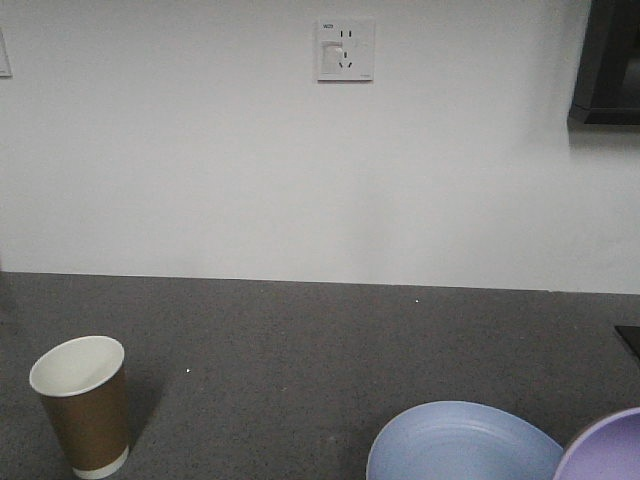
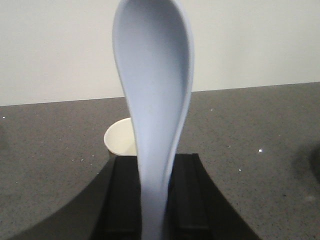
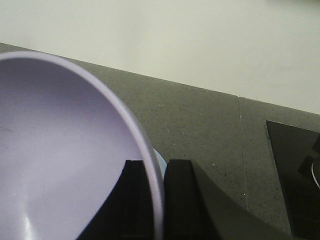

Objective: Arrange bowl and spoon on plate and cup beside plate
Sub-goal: 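Drive the base to the counter with the cup and blue plate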

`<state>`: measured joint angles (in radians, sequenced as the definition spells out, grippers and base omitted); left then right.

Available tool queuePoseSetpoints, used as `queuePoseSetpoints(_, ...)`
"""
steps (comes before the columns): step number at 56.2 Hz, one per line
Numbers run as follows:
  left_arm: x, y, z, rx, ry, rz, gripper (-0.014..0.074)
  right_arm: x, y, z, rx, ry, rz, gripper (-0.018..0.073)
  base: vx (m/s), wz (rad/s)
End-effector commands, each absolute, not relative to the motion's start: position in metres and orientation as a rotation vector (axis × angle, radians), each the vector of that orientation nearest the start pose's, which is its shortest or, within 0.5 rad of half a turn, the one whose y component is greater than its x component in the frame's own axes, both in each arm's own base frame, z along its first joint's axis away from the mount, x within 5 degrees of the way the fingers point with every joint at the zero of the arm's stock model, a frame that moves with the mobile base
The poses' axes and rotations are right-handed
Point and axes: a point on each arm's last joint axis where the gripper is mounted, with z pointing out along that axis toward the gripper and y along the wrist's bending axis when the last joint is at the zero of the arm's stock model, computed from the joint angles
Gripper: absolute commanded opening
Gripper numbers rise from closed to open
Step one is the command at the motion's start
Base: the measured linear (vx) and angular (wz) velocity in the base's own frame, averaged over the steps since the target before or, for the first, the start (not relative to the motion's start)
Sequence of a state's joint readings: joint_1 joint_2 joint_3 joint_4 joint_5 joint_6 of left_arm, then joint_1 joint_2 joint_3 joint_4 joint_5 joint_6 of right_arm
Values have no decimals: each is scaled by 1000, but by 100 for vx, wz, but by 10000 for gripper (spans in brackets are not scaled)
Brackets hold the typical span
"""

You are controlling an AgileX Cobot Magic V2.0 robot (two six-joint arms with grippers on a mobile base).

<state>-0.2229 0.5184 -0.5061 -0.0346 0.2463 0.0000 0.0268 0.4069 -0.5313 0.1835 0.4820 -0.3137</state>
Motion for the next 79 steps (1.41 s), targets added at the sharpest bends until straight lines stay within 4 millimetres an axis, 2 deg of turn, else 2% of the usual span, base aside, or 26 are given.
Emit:
queuePoseSetpoints(1,109,-26,339,145,1631,-219,3,85,9,338,-200,1714,-26,-8,13,2)
queuePoseSetpoints(79,109,-26,339,145,1631,-219,3,85,9,338,-200,1714,-26,-8,2,-1)
